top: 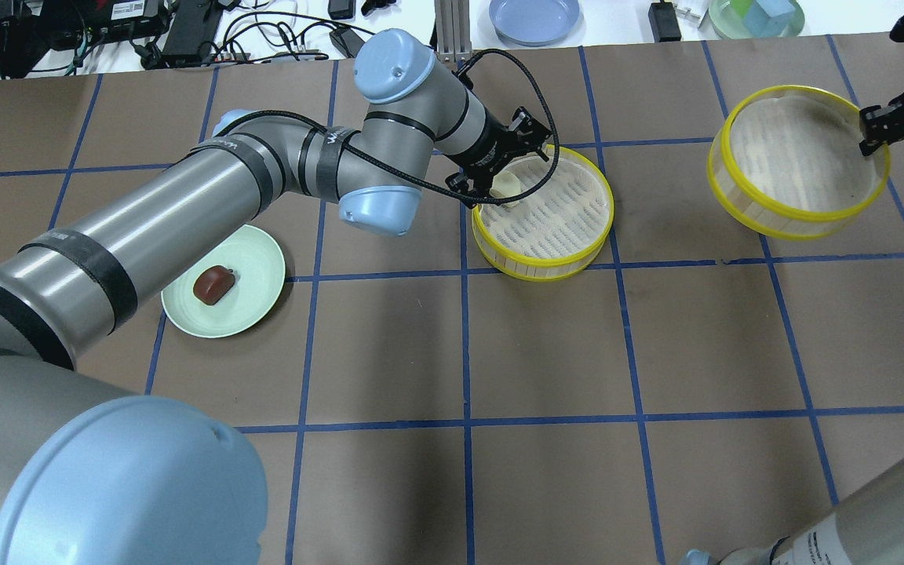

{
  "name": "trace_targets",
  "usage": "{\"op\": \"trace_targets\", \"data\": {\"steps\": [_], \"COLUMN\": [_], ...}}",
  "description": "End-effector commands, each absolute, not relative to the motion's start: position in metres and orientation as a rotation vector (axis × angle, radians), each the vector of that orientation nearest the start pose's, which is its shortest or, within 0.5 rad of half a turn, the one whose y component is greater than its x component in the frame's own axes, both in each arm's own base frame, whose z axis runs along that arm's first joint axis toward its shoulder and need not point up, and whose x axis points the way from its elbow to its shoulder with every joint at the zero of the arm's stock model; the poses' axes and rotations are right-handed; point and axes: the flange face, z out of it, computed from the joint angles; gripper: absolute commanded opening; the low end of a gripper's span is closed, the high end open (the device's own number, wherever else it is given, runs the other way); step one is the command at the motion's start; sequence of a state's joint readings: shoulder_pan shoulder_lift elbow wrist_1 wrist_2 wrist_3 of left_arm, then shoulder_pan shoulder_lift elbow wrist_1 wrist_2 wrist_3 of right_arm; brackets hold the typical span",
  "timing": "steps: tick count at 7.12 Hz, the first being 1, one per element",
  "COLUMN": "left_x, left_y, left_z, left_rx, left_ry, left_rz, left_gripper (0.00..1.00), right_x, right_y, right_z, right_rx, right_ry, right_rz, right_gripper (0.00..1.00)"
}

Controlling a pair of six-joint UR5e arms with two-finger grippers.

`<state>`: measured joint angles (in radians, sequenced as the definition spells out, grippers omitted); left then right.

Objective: Stack buns with steamer

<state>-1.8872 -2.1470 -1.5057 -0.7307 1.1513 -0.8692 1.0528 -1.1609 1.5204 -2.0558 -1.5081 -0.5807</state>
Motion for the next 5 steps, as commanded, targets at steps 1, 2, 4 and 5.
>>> {"op": "trace_targets", "data": {"steps": [1,2,4,5], "left_x": [-0.351,-0.300,-0.214,-0.173], "left_y": [-0.618,-0.630,-0.630,-0.627], "left_z": [0.303,0.325,0.360,0.365], "left_rx": [0.473,0.415,0.248,0.183], "left_ry": [-2.621,-2.697,-2.911,-3.031], "left_rz": [0.084,0.105,0.139,0.122], "left_gripper": [1.00,1.00,1.00,1.00], "right_x": [-0.138,-0.108,-0.035,0.009], "right_y": [-0.632,-0.628,-0.621,-0.620], "right_z": [0.354,0.360,0.354,0.352], "right_rx": [-0.069,-0.009,-0.019,0.074], "right_ry": [3.138,3.129,3.126,3.116], "right_rz": [-0.234,-0.231,-0.212,-0.203], "right_gripper": [0.02,0.02,0.02,0.01]}}
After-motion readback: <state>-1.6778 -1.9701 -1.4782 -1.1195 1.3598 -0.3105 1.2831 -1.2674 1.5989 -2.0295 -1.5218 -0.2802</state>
